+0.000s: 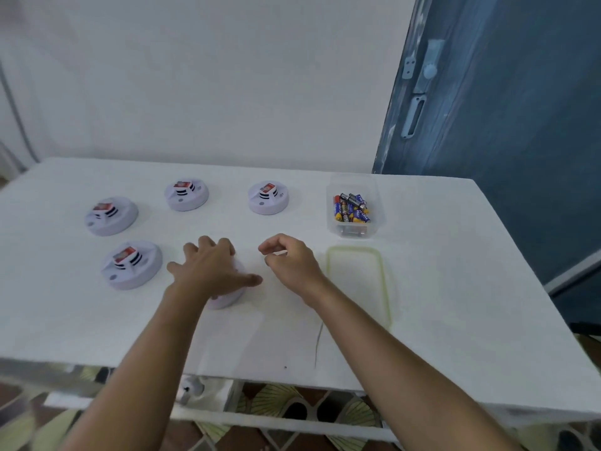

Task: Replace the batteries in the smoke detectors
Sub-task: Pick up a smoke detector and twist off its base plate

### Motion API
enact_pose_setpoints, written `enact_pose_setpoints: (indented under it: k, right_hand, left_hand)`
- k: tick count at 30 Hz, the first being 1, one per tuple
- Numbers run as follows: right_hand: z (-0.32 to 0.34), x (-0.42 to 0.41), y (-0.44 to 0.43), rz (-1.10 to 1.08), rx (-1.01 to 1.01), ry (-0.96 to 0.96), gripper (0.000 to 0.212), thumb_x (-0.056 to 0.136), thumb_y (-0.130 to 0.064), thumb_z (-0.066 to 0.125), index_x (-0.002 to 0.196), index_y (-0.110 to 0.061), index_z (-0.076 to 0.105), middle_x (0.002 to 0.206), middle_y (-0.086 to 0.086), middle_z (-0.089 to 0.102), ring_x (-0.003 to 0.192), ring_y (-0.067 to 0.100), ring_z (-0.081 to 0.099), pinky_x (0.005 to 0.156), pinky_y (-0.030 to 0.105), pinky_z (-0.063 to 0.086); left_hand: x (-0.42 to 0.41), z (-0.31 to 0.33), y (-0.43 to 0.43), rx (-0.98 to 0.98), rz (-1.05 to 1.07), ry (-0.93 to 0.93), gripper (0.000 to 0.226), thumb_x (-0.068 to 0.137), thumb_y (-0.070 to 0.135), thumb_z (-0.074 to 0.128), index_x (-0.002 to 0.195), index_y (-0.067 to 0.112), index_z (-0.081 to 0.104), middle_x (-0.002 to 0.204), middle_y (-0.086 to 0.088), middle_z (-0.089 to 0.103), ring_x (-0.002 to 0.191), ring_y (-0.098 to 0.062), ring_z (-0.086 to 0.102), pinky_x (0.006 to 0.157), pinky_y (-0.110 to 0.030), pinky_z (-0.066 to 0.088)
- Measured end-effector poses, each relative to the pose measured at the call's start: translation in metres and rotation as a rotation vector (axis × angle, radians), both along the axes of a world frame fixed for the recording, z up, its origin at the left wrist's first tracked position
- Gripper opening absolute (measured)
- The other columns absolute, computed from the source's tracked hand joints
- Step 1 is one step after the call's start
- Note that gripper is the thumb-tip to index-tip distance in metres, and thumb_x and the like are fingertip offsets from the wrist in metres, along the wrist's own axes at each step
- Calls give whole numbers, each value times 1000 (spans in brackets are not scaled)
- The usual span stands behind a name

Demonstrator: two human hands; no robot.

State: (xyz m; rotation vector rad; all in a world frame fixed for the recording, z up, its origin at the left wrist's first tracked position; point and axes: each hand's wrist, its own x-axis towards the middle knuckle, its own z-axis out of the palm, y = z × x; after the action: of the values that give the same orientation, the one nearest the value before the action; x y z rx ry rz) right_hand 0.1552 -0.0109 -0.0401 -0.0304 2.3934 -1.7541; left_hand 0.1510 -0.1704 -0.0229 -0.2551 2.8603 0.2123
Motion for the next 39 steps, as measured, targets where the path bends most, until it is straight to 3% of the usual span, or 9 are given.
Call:
enact_pose_setpoints:
  k: [7, 13, 15, 17, 20, 24, 30, 35, 39]
  right_hand:
    - [-13, -12, -32, -16, -49, -73, 24, 87, -14, 51, 97, -28, 68, 105, -10, 67, 100, 12, 62, 83, 24, 49]
    - [-10, -27, -39, -170, -562, -354, 30, 104, -29, 41, 125, -17, 59, 129, 3, 59, 102, 19, 60, 85, 30, 47]
    - [-8, -27, -36, -183, -654, -387, 43, 106, -39, 32, 131, -15, 58, 135, 4, 61, 116, 23, 60, 92, 31, 48]
    - [-7, -27, -33, -161, -687, -371, 53, 107, -44, 23, 129, -16, 63, 128, 5, 69, 117, 23, 63, 86, 29, 52]
    - [-4, -27, -28, -175, -772, -344, 58, 106, -42, 21, 129, -14, 66, 121, 9, 72, 117, 28, 65, 101, 40, 51]
    - [-9, -28, -16, -192, -877, -330, 52, 104, -36, 30, 136, -8, 60, 130, 16, 67, 129, 38, 56, 104, 47, 47]
    - [1, -19, 13, -4, -1125, -431, 52, 89, -24, 40, 134, -6, 60, 134, 24, 62, 117, 44, 59, 100, 59, 47]
    - [6, -11, 29, 163, -1171, -531, 61, 82, -31, 42, 134, -5, 60, 132, 30, 60, 115, 53, 56, 105, 73, 33]
    - [8, -11, 34, 92, -1133, -561, 48, 88, -49, 52, 110, -12, 75, 116, 21, 68, 100, 41, 63, 94, 57, 48]
  left_hand:
    - [-6, -9, -23, 242, 53, 50, 85, 64, 57, 75, 133, 25, 38, 124, -7, 50, 117, -30, 45, 94, -45, 45]
    - [-11, 16, -14, 1203, 275, 148, 22, 84, 38, 52, 91, 18, 59, 91, -3, 64, 85, -23, 60, 69, -32, 47]
    - [-6, 23, -4, 1500, 290, 108, 32, 92, 28, 35, 66, 14, 49, 70, -8, 60, 73, -27, 57, 69, -34, 46]
    - [-3, 23, 5, 1653, 249, 67, 37, 93, 28, 26, 71, 11, 51, 72, -13, 62, 77, -31, 62, 73, -41, 53]
    - [-11, 11, 17, 1574, 364, 152, 48, 97, 40, 29, 97, 6, 63, 101, -20, 72, 94, -36, 69, 76, -51, 58]
    - [-22, 0, 23, 1237, 550, 493, 59, 96, 57, 35, 80, 7, 61, 85, -10, 67, 79, -28, 65, 58, -39, 57]
    - [-25, 0, 28, 874, 322, 731, 55, 97, 48, 48, 62, 9, 32, 54, -1, 34, 56, -17, 30, 55, -32, 30]
    - [-31, 4, 37, 647, 39, 786, 57, 94, 47, 57, 57, 5, 45, 48, -6, 43, 49, -20, 34, 51, -28, 30]
    - [-29, 6, 49, 469, -97, 837, 55, 94, 54, 43, 58, 13, 51, 54, 2, 53, 58, -21, 47, 55, -30, 31]
